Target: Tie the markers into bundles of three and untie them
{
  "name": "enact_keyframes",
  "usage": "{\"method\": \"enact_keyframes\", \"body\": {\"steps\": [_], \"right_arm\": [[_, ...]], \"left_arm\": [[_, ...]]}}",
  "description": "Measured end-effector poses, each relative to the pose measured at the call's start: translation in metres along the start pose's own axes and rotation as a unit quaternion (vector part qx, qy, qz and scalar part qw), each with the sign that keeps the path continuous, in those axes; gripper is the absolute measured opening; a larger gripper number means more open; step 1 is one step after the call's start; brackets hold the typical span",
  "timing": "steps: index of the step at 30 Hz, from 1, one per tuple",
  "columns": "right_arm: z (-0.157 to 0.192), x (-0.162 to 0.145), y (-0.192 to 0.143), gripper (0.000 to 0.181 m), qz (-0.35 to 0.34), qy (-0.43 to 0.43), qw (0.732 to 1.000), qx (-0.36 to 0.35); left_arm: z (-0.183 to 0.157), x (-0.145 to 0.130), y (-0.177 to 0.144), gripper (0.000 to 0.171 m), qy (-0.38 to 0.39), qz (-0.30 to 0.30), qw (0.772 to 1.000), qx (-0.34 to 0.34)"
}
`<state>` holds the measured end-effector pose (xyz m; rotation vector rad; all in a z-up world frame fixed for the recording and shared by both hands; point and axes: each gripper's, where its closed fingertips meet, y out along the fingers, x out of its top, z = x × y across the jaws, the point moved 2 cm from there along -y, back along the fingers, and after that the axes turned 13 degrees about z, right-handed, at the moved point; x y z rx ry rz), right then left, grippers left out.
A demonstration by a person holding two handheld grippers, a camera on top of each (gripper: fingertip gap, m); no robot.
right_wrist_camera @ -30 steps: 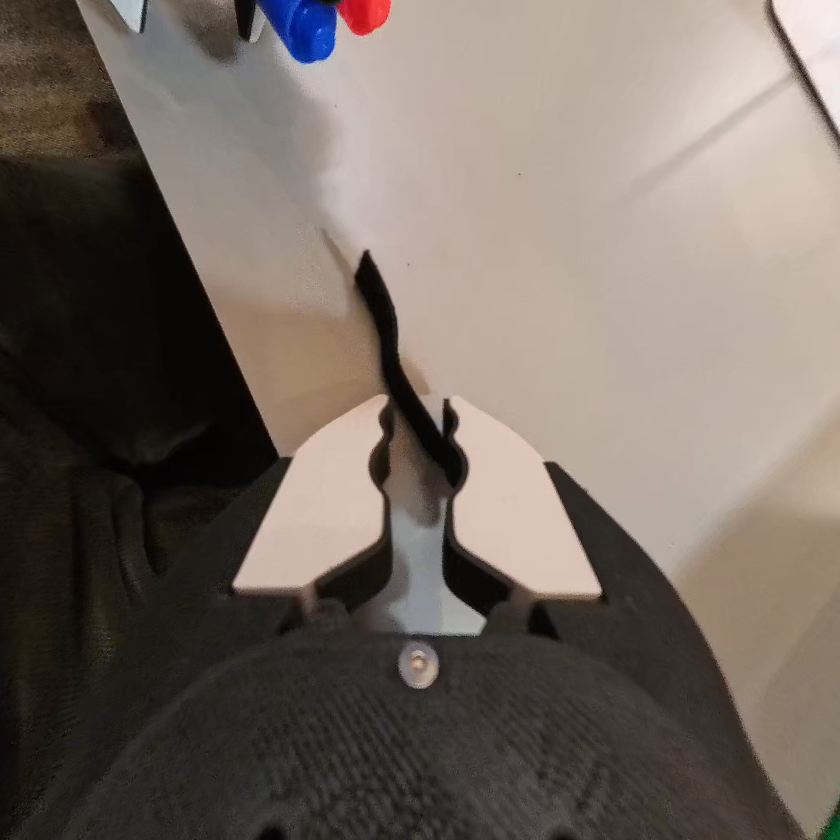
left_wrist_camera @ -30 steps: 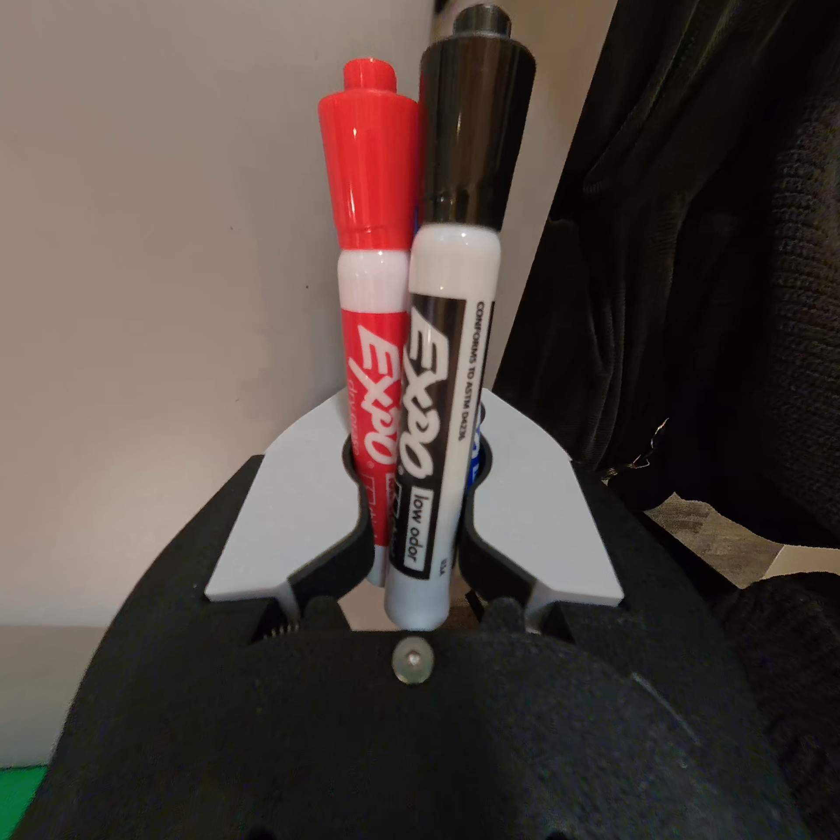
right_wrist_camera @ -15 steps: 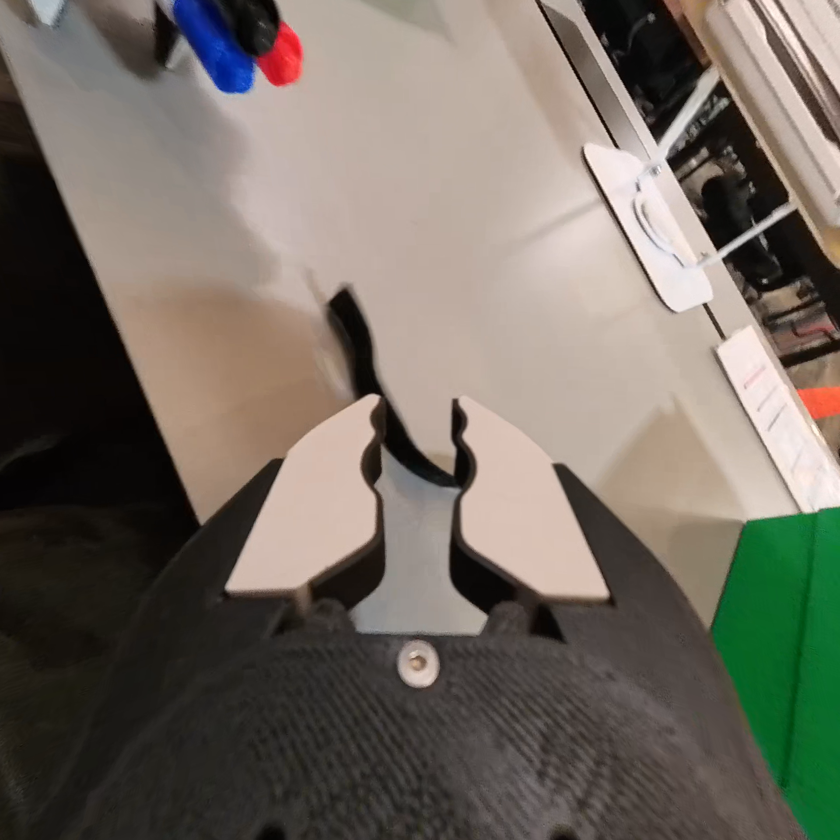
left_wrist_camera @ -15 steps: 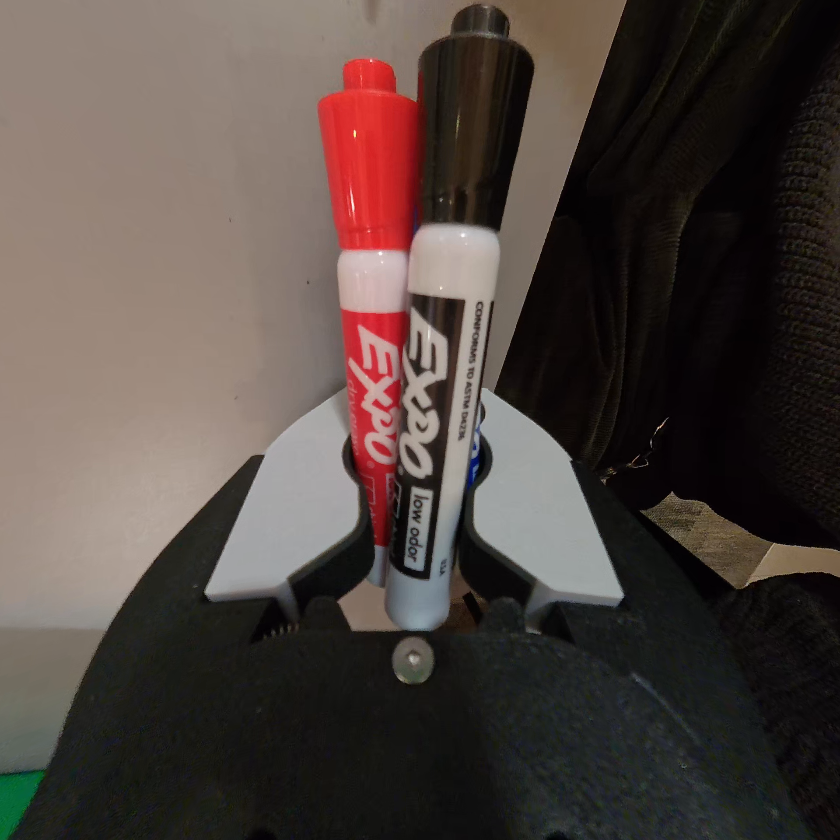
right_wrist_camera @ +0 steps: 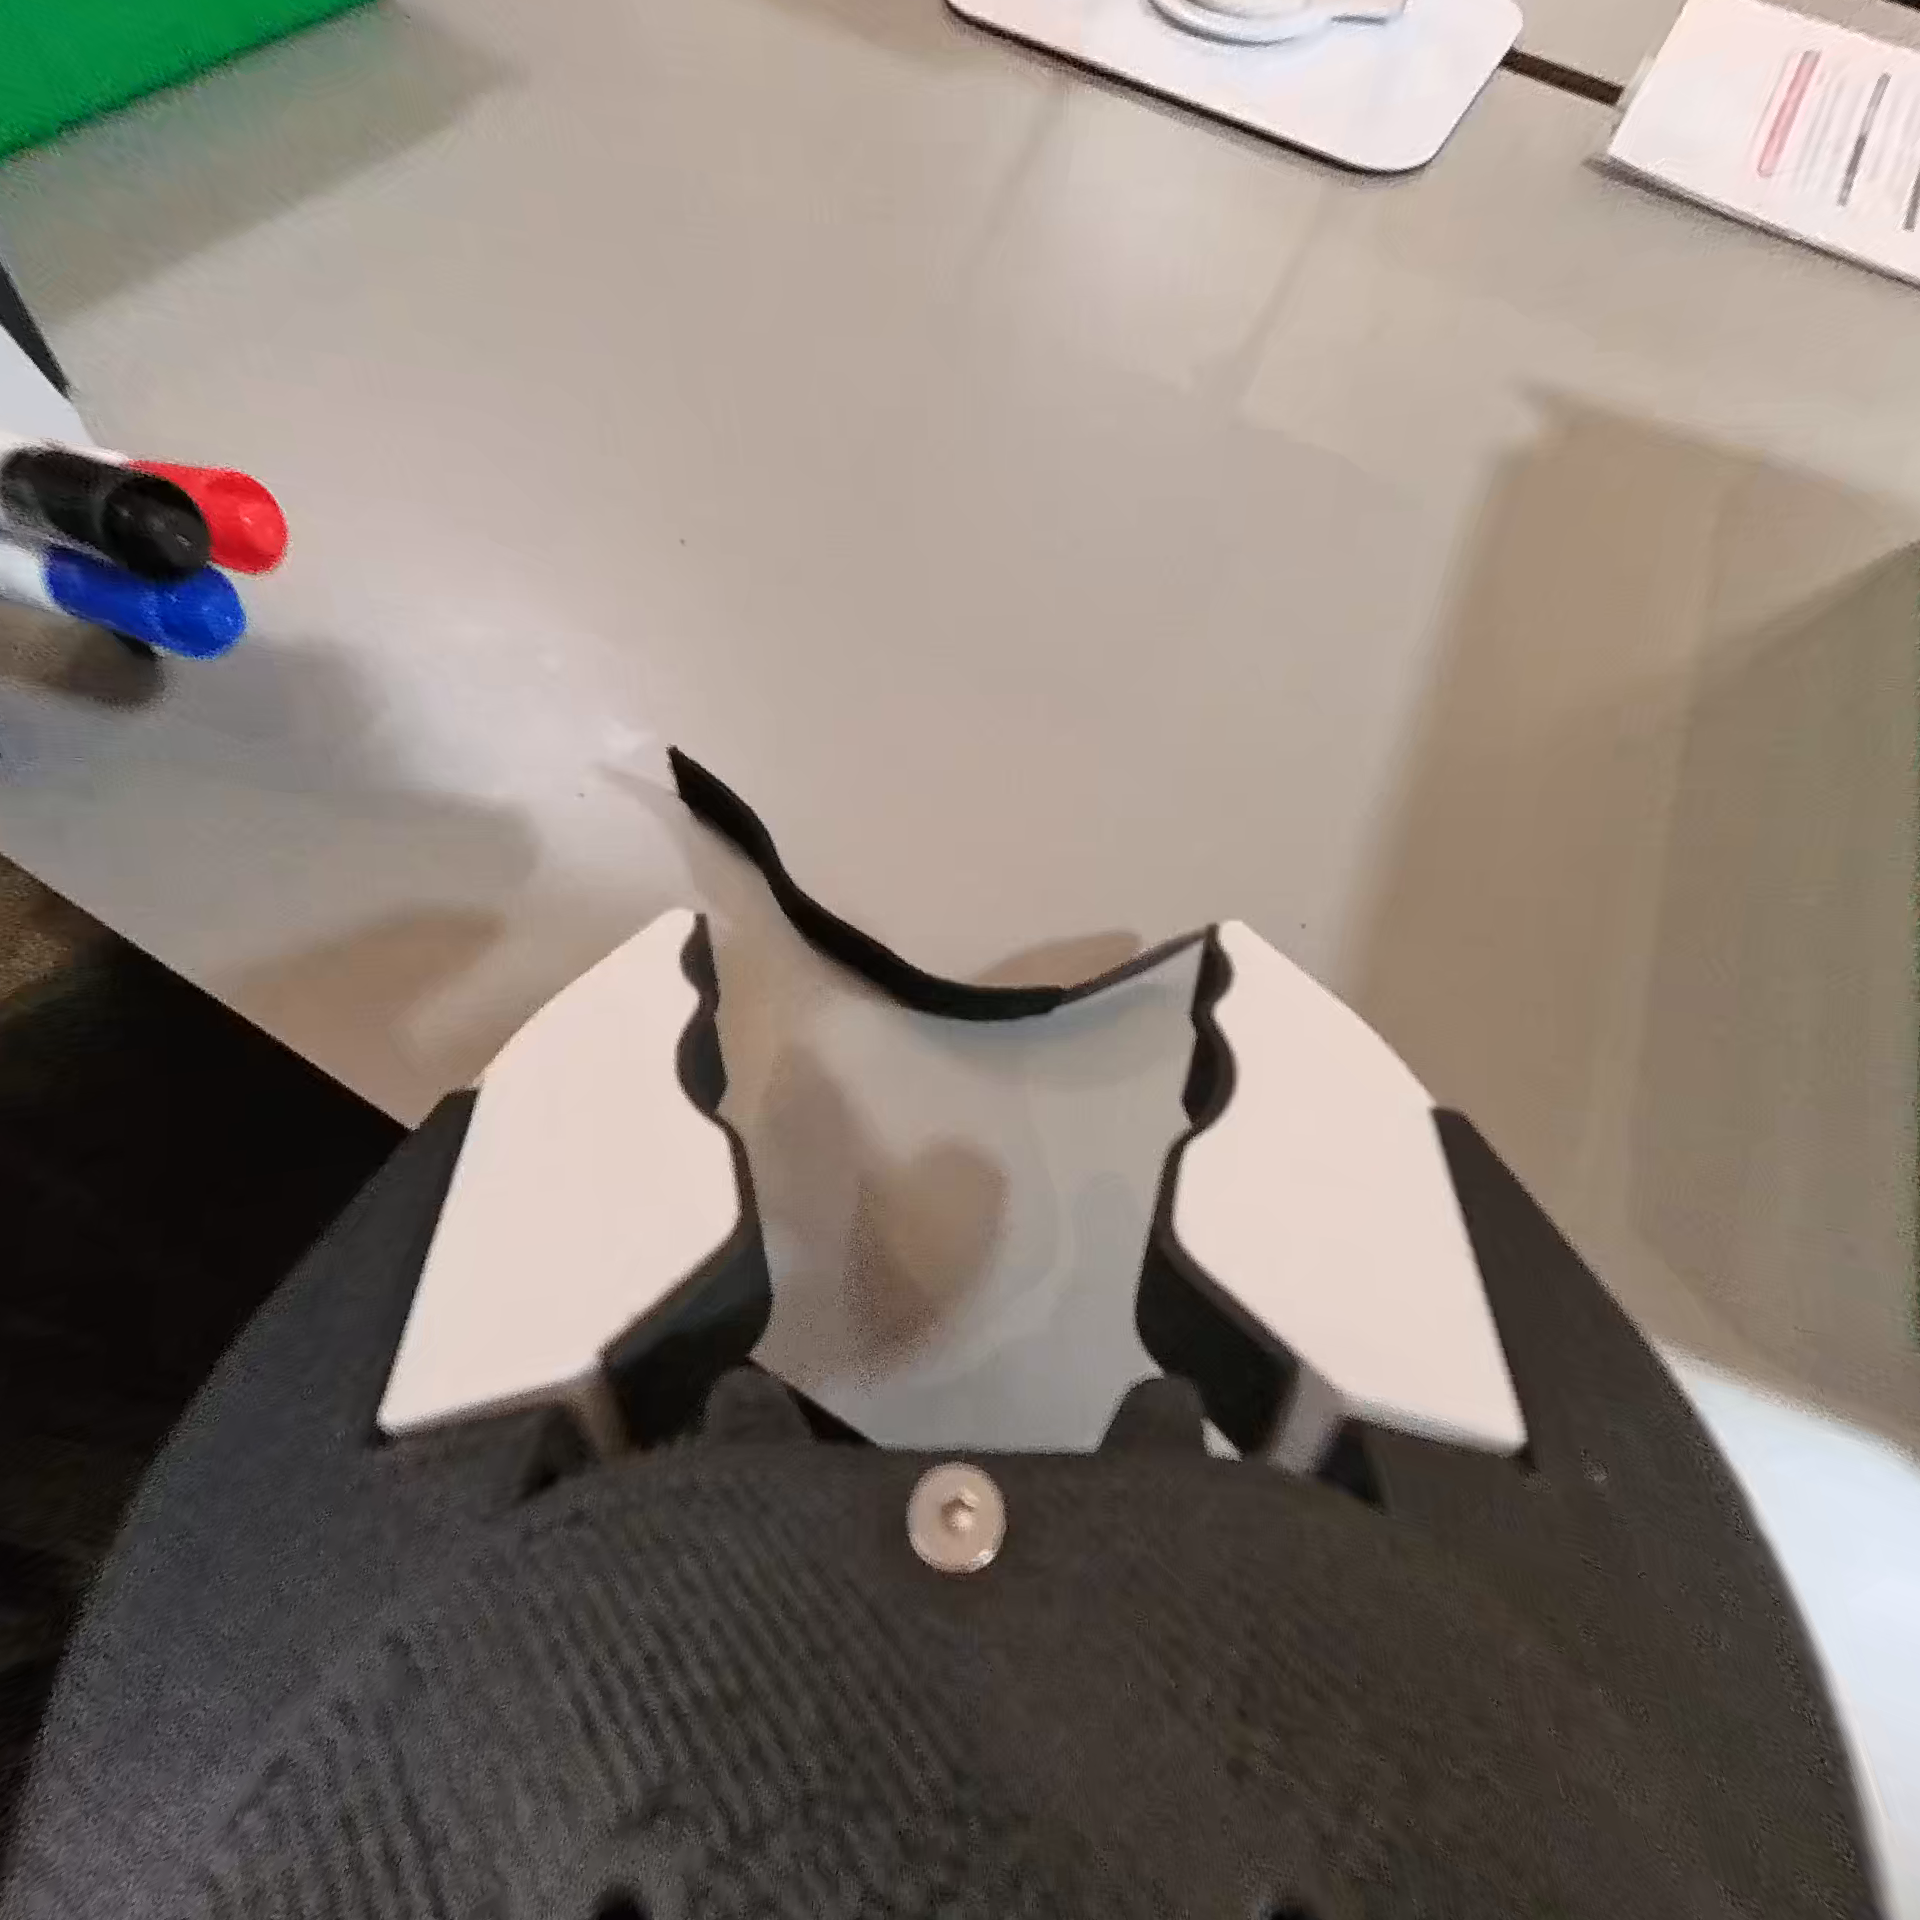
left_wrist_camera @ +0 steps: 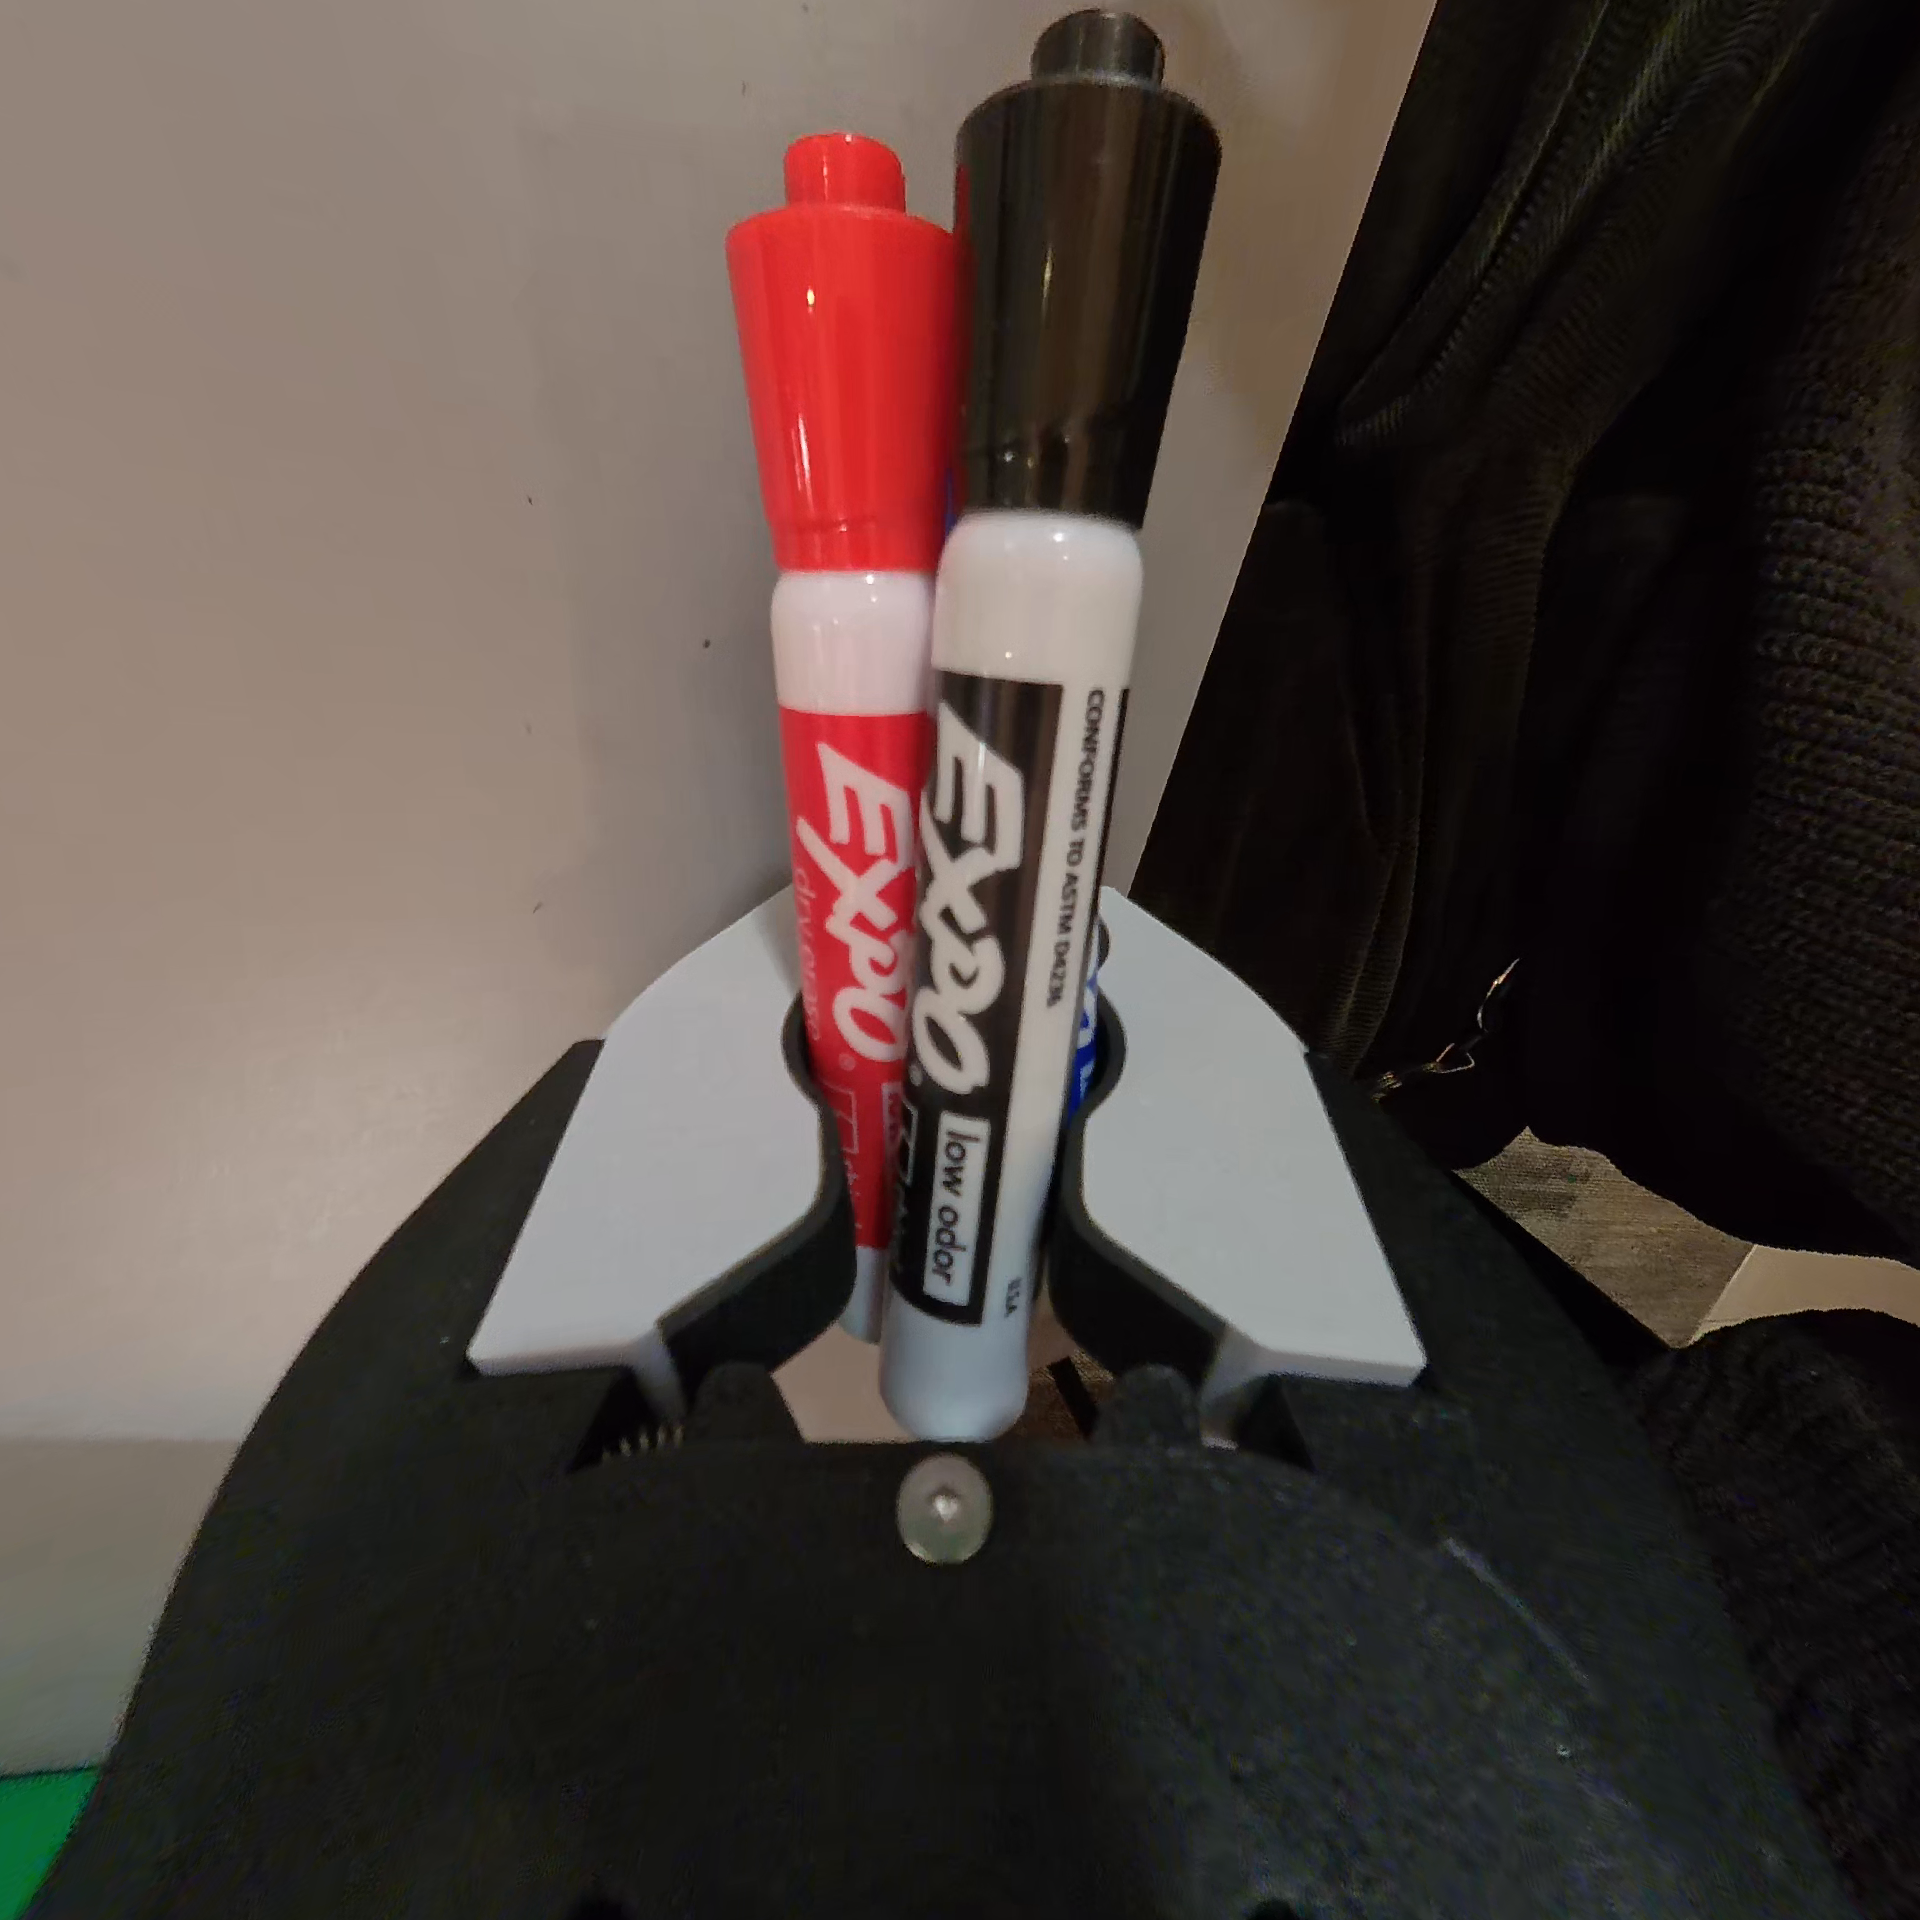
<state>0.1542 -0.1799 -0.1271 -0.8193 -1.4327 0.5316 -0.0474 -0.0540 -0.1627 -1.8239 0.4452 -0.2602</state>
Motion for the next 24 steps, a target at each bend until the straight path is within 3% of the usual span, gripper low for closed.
{"method": "enact_keyframes", "body": {"steps": [4,8,12,18,24], "right_arm": [[-0.010,-0.015,0.017,0.094,0.035,0.009,0.999,-0.009],[-0.008,-0.020,0.031,0.090,0.054,0.033,0.997,0.035],[-0.005,-0.007,0.044,0.082,0.048,-0.007,0.998,0.045],[0.012,0.007,0.057,0.064,0.062,-0.034,0.989,0.130],[0.013,0.026,0.071,0.047,0.055,-0.110,0.983,0.134]], "left_arm": [[0.000,0.000,0.000,0.046,-0.001,-0.002,1.000,-0.003],[0.000,0.000,0.000,0.046,-0.002,0.001,1.000,-0.001],[0.000,0.000,0.000,0.046,-0.003,0.002,1.000,0.001],[-0.001,0.000,0.000,0.046,-0.007,0.006,1.000,0.003],[-0.001,0.000,0.001,0.046,-0.011,0.010,1.000,0.006]]}}
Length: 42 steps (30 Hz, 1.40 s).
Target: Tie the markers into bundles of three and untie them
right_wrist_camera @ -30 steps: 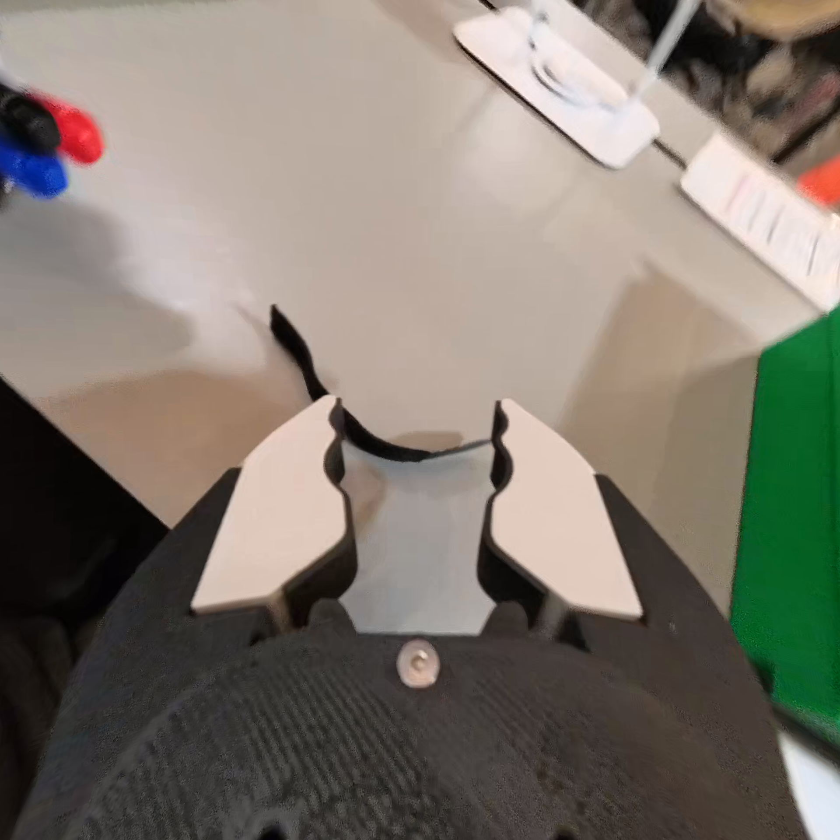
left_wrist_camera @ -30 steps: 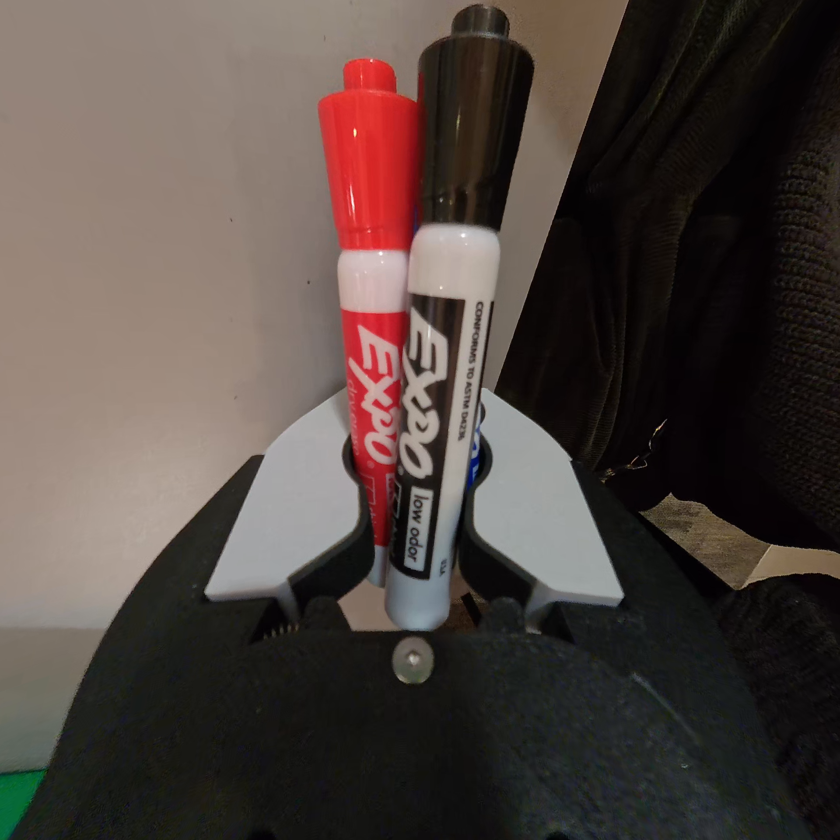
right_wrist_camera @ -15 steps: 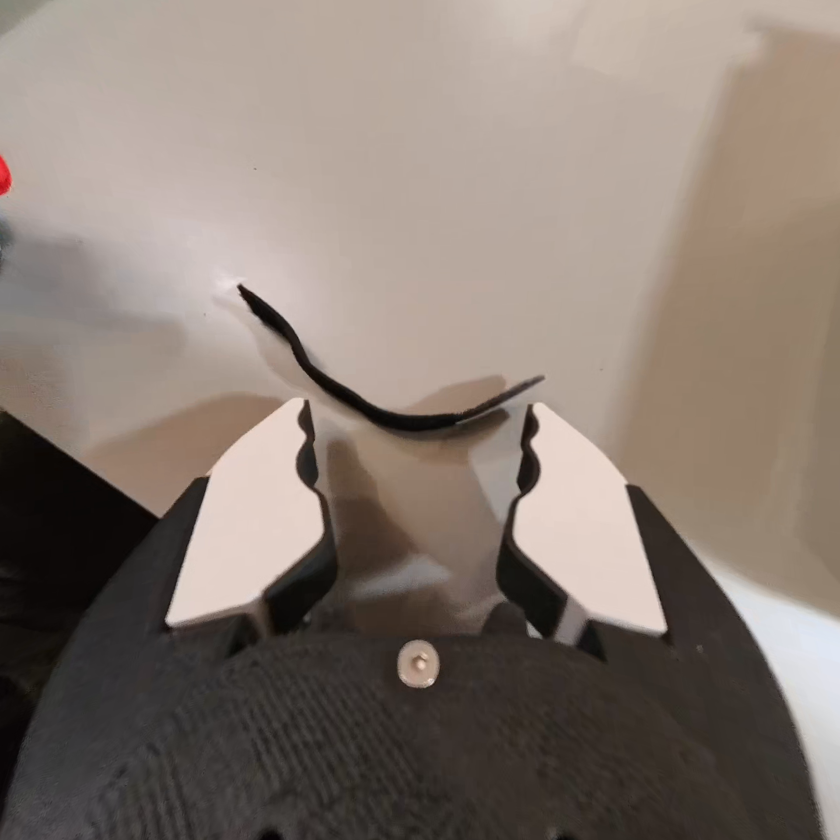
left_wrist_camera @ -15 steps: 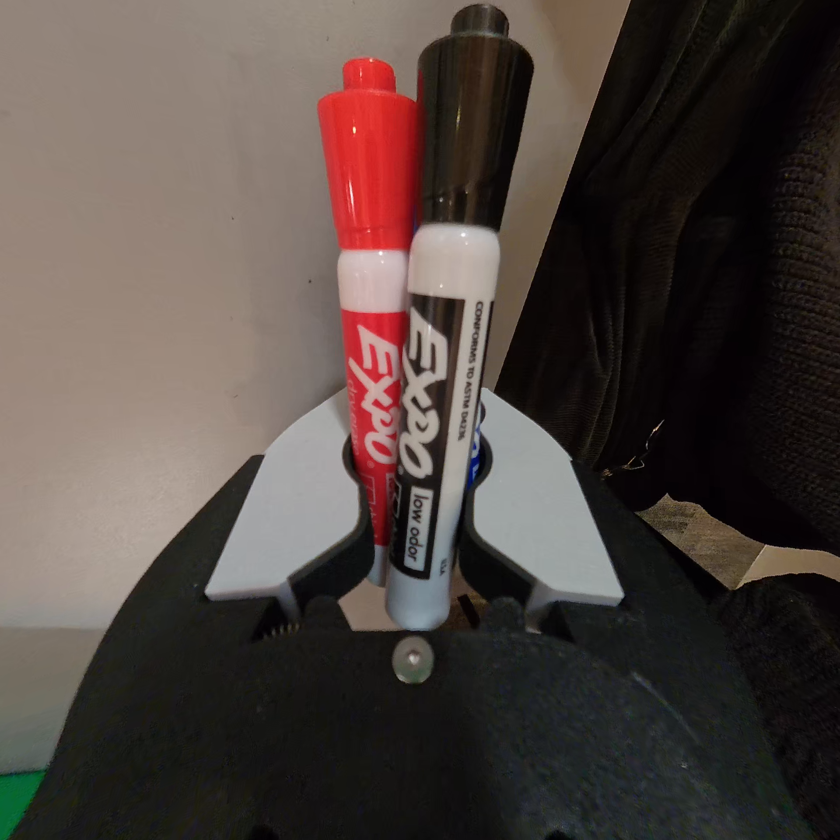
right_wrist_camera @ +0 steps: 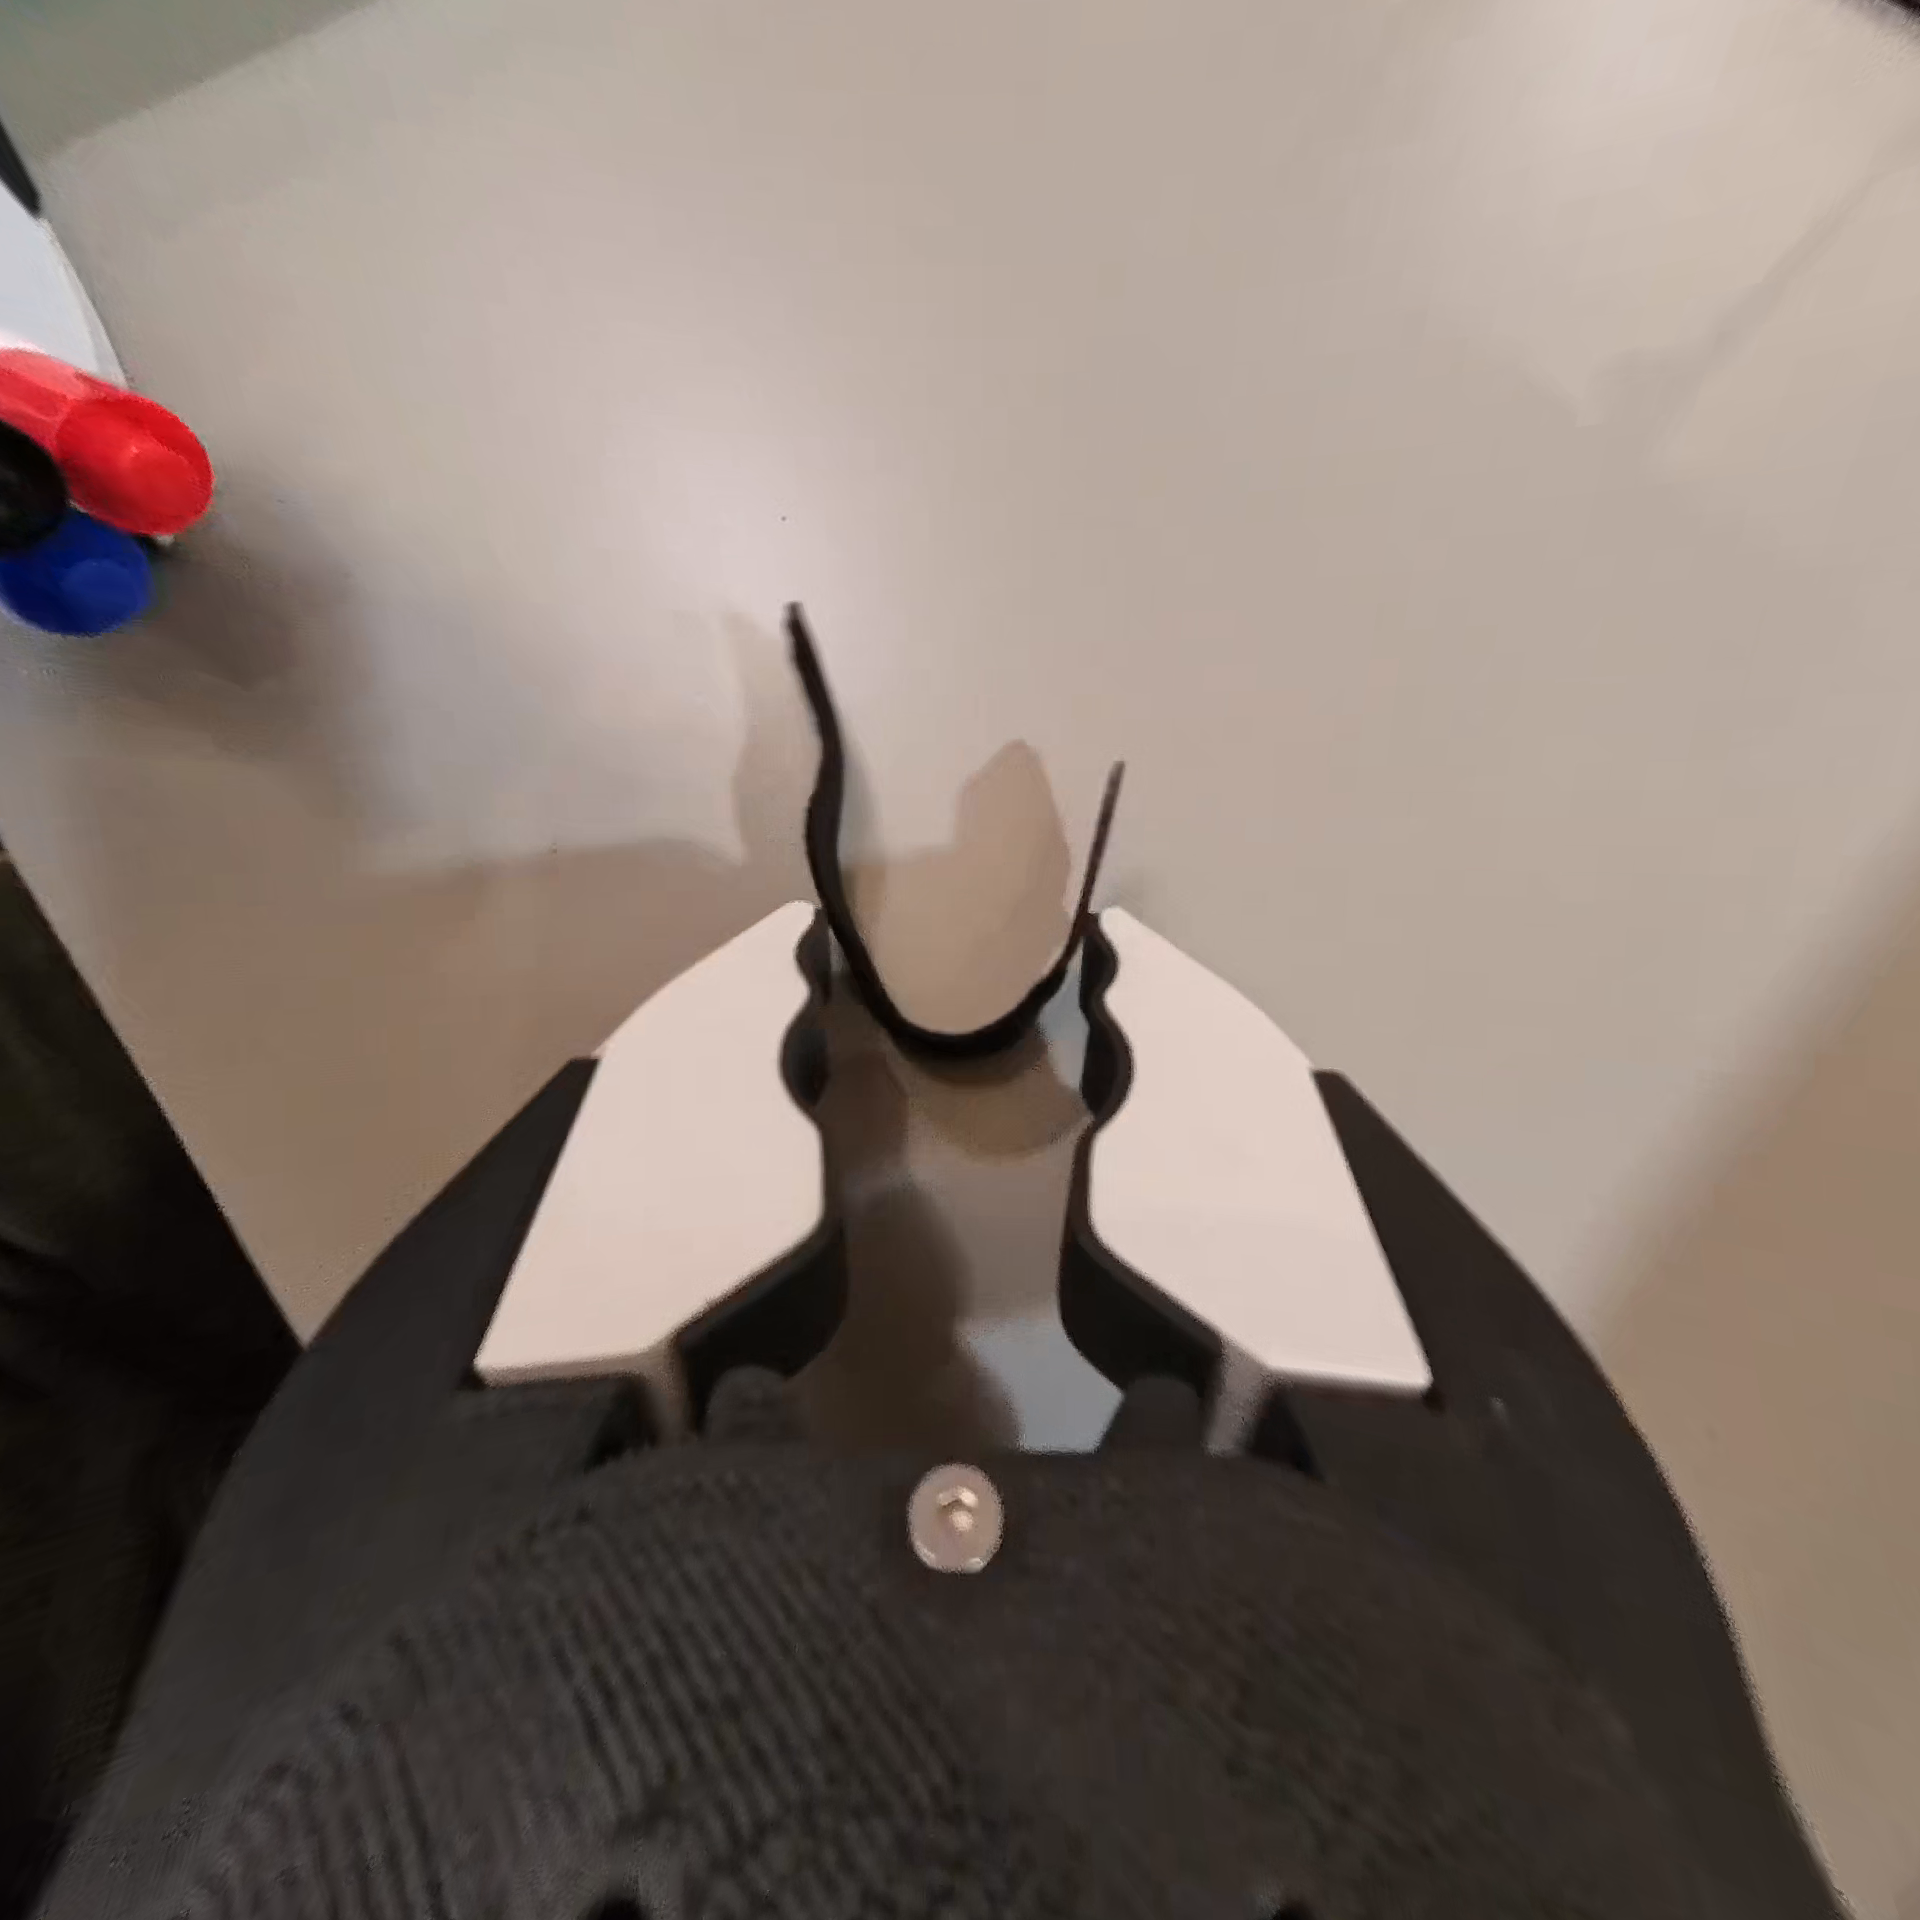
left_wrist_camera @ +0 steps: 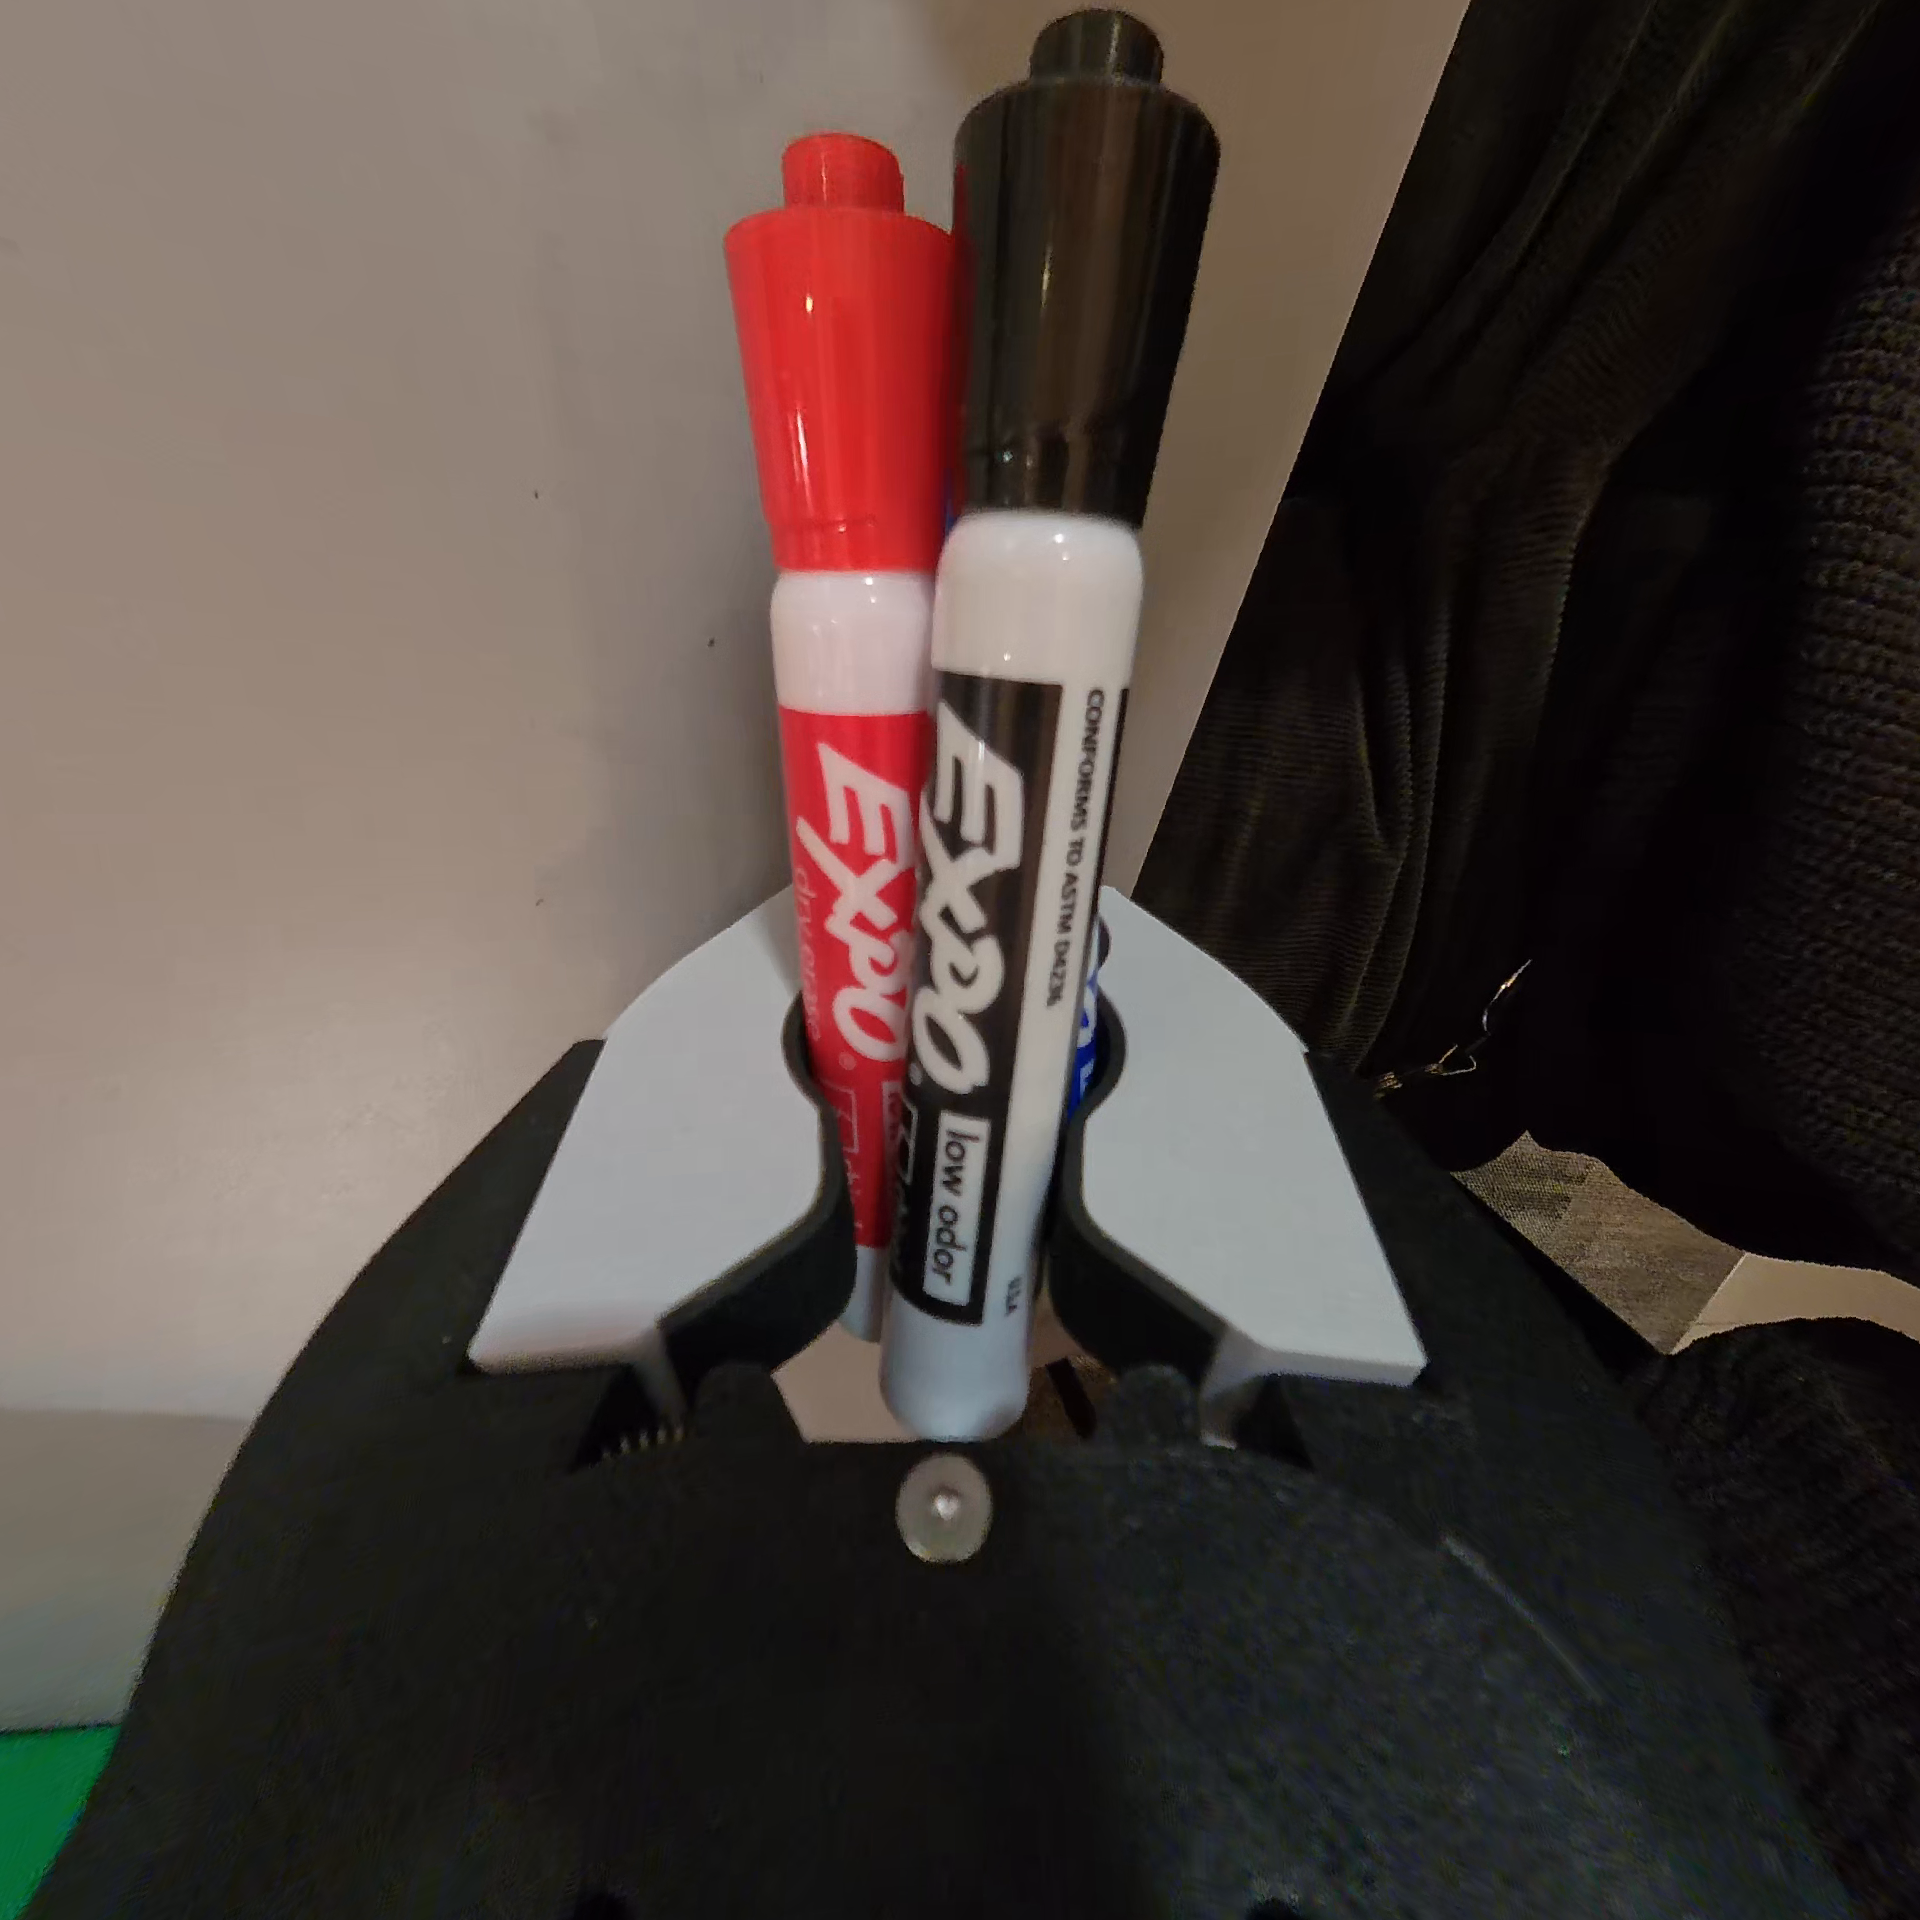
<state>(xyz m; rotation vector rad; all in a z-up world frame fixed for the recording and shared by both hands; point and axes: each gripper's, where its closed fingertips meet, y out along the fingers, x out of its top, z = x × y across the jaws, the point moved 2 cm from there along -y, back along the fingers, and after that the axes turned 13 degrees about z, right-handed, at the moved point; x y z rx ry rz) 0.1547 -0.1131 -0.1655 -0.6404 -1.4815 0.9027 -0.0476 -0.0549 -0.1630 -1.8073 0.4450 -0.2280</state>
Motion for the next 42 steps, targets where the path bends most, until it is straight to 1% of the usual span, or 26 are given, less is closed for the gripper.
{"method": "enact_keyframes", "body": {"steps": [2,4,7,10,12,15,19,20,22,25,26,28,31,34,35,37,38,40,42], "right_arm": [[0.003,0.002,0.004,0.039,0.009,-0.032,0.999,0.000],[0.007,0.002,0.004,0.038,0.009,-0.048,0.999,-0.005],[0.010,0.002,0.001,0.042,-0.001,-0.068,0.998,-0.011],[0.008,-0.004,0.001,0.049,0.010,-0.076,0.997,-0.015],[0.012,-0.010,-0.001,0.049,0.019,-0.095,0.995,0.004],[0.022,-0.019,-0.013,0.048,0.025,-0.133,0.990,0.030],[0.020,-0.022,-0.031,0.049,-0.005,-0.164,0.986,0.028],[0.017,-0.022,-0.034,0.051,-0.013,-0.162,0.986,0.030],[0.015,-0.024,-0.038,0.051,-0.020,-0.151,0.987,0.058],[0.013,-0.030,-0.042,0.055,-0.015,-0.135,0.986,0.096],[0.011,-0.033,-0.043,0.057,-0.009,-0.133,0.986,0.097],[0.004,-0.037,-0.043,0.063,0.001,-0.128,0.989,0.077],[-0.013,-0.035,-0.043,0.075,0.002,-0.080,0.996,0.028],[-0.025,-0.033,-0.047,0.086,0.010,0.005,1.000,-0.007],[-0.027,-0.031,-0.051,0.086,0.003,0.039,0.999,-0.015],[-0.017,-0.023,-0.059,0.088,-0.032,0.078,0.996,0.007],[-0.010,-0.021,-0.064,0.092,-0.046,0.084,0.995,0.019],[-0.005,-0.021,-0.068,0.094,-0.058,0.081,0.995,0.008],[-0.002,-0.029,-0.066,0.096,-0.038,0.058,0.997,-0.016]], "left_arm": [[0.000,0.000,0.000,0.046,0.000,0.001,1.000,0.001],[0.000,0.000,0.000,0.046,-0.001,0.001,1.000,0.000],[0.000,0.000,0.000,0.045,-0.001,-0.002,1.000,-0.002],[0.000,0.000,0.000,0.046,-0.001,-0.004,1.000,-0.005],[0.000,0.000,0.000,0.046,-0.001,-0.005,1.000,-0.005],[0.000,0.000,0.000,0.046,-0.001,-0.006,1.000,-0.006],[0.000,0.000,0.000,0.045,-0.001,-0.007,1.000,-0.009],[0.000,0.000,0.000,0.045,-0.001,-0.008,1.000,-0.009],[0.000,0.000,0.000,0.045,-0.001,-0.007,1.000,-0.009],[0.000,0.000,0.000,0.046,-0.001,-0.006,1.000,-0.008],[0.000,0.000,0.000,0.046,-0.001,-0.007,1.000,-0.009],[0.000,0.000,0.000,0.046,-0.002,-0.007,1.000,-0.010],[0.000,0.000,0.000,0.046,-0.002,-0.007,1.000,-0.009],[0.000,0.000,0.000,0.046,-0.002,-0.007,1.000,-0.009],[0.000,0.000,0.000,0.046,-0.002,-0.008,1.000,-0.009],[0.000,0.000,0.000,0.046,-0.003,-0.010,1.000,-0.012],[0.000,0.000,0.000,0.046,-0.003,-0.010,1.000,-0.013],[0.000,0.000,0.000,0.045,-0.002,-0.012,1.000,-0.014],[0.000,0.000,0.000,0.045,-0.002,-0.012,1.000,-0.014]]}}
